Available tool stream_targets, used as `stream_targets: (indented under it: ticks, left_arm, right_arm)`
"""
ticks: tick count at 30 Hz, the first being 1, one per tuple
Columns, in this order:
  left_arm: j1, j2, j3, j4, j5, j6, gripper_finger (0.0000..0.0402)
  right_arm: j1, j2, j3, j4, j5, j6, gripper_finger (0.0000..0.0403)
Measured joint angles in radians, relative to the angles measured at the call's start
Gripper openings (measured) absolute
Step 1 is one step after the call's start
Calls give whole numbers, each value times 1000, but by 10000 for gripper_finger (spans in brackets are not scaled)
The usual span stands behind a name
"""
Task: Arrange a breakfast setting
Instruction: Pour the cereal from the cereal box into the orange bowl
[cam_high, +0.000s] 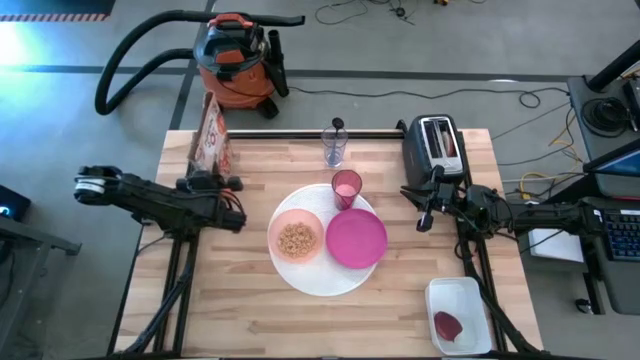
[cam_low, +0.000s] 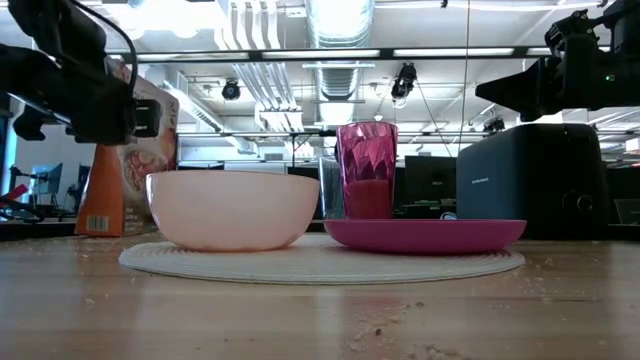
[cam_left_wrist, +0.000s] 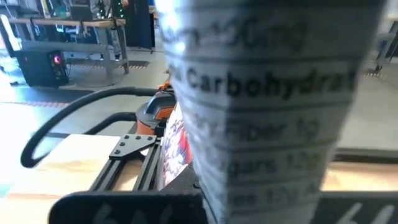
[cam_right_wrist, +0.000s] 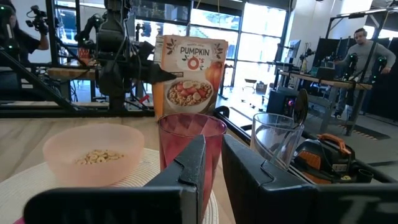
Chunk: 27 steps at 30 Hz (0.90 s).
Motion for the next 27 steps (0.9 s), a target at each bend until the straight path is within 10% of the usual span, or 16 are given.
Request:
stream_targets:
  ticks: [27]
  left_arm:
    - [-2,-6,40,-1,109,109,34]
  right_arm:
    - [0,0,0,0,0,0,43]
